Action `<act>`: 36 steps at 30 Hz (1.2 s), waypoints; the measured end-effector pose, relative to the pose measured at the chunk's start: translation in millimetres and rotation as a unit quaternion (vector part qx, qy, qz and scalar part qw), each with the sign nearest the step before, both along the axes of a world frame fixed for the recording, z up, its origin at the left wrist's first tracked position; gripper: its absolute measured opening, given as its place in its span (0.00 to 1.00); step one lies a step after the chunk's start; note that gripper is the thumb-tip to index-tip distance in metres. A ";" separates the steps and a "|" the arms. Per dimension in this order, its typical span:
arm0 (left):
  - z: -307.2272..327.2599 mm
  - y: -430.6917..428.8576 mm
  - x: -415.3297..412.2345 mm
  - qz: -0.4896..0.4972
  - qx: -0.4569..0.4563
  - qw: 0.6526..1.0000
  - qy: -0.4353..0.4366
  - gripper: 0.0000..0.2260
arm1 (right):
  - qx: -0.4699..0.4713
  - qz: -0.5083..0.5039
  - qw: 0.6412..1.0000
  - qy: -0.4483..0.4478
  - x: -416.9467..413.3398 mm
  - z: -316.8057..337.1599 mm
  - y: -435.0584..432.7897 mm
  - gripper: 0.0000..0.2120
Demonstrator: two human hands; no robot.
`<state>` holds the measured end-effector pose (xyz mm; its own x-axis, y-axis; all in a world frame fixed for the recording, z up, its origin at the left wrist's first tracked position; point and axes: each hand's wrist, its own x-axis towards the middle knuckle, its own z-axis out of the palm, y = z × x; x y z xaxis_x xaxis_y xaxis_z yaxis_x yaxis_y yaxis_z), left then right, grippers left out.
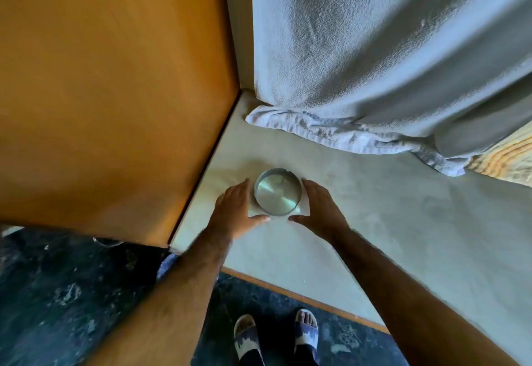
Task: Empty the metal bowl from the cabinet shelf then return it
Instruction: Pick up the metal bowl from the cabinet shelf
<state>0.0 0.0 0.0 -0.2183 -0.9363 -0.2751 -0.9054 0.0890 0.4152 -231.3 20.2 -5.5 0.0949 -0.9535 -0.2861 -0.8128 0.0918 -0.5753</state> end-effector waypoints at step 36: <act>63.5 124.4 63.3 0.055 0.033 0.959 0.276 0.46 | -0.100 -0.037 0.993 -0.048 76.9 75.2 134.9 0.39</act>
<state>63.3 124.4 63.5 -0.2484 -0.9466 -0.2057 -0.5486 -0.0375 0.8352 -154.4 155.1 69.7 0.0404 -0.9956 -0.0840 -0.7491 0.0255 -0.6620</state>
